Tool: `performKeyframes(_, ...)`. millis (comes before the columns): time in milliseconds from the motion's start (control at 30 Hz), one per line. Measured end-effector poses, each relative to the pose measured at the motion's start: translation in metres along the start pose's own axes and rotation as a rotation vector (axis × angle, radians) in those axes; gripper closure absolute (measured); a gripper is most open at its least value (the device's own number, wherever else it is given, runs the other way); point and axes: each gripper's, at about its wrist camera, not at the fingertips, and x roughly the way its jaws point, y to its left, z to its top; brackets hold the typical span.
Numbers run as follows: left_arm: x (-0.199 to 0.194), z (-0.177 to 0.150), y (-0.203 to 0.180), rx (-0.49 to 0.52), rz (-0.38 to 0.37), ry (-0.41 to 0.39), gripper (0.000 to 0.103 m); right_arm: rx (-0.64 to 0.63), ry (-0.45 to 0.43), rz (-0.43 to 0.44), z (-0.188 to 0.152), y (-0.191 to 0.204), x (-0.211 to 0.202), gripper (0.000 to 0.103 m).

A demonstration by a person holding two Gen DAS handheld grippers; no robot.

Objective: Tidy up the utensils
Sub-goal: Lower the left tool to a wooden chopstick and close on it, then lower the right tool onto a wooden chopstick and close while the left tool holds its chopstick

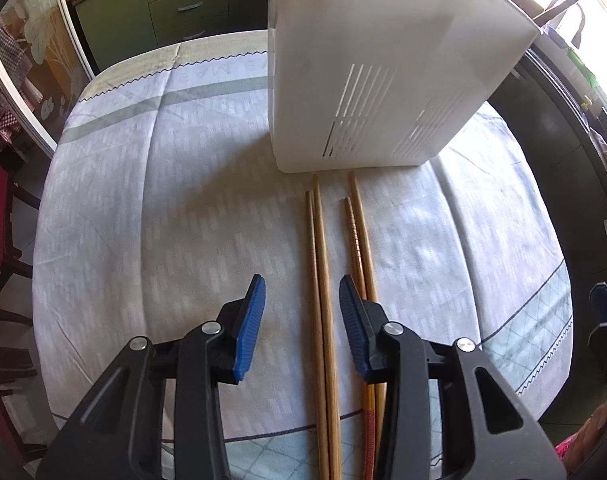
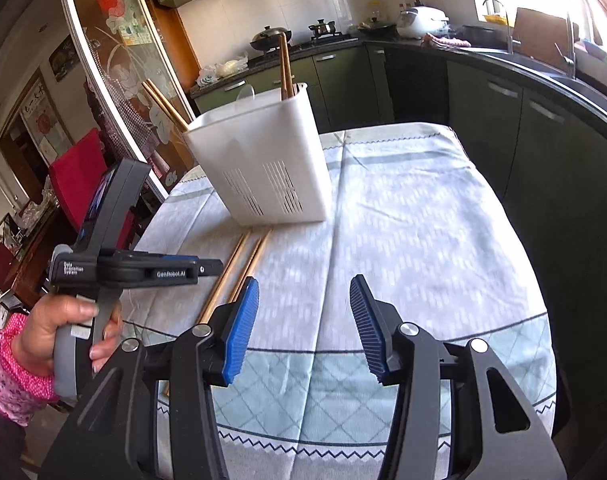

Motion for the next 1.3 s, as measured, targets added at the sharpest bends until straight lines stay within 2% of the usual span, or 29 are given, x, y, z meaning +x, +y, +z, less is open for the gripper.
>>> performKeyframes(133, 0.004, 0.002, 0.004, 0.005, 0.024, 0.015, 0.067, 0.030, 0.021, 0.008, -0.012, -0.010, 0.004, 0.055)
performKeyframes(433, 0.015, 0.003, 0.008, 0.028, 0.048, 0.046, 0.067, 0.057, 0.039, 0.020, -0.007, -0.013, 0.008, 0.054)
performKeyframes(633, 0.022, 0.003, -0.003, 0.055, 0.066, 0.058, 0.068, 0.071, 0.034, 0.027, -0.003, -0.014, 0.006, 0.054)
performKeyframes(867, 0.025, 0.004, -0.032, 0.084, 0.077, 0.077, 0.088, 0.085, 0.043, 0.036, -0.004, -0.015, 0.009, 0.053)
performKeyframes(967, 0.026, 0.007, -0.032, 0.070, 0.071, 0.089, 0.096, 0.088, 0.047, 0.036, -0.003, -0.014, 0.010, 0.053)
performKeyframes(1033, 0.027, 0.010, -0.028, 0.054, 0.059, 0.093, 0.097, 0.082, 0.052, 0.039, -0.003, -0.012, 0.011, 0.053)
performKeyframes(1133, 0.018, 0.010, -0.017, 0.042, 0.044, 0.062, 0.097, 0.067, 0.068, 0.046, 0.000, -0.006, 0.016, 0.049)
performKeyframes(1300, -0.018, 0.002, -0.003, 0.040, 0.008, -0.051, 0.097, 0.048, 0.125, 0.070, 0.006, 0.009, 0.037, 0.049)
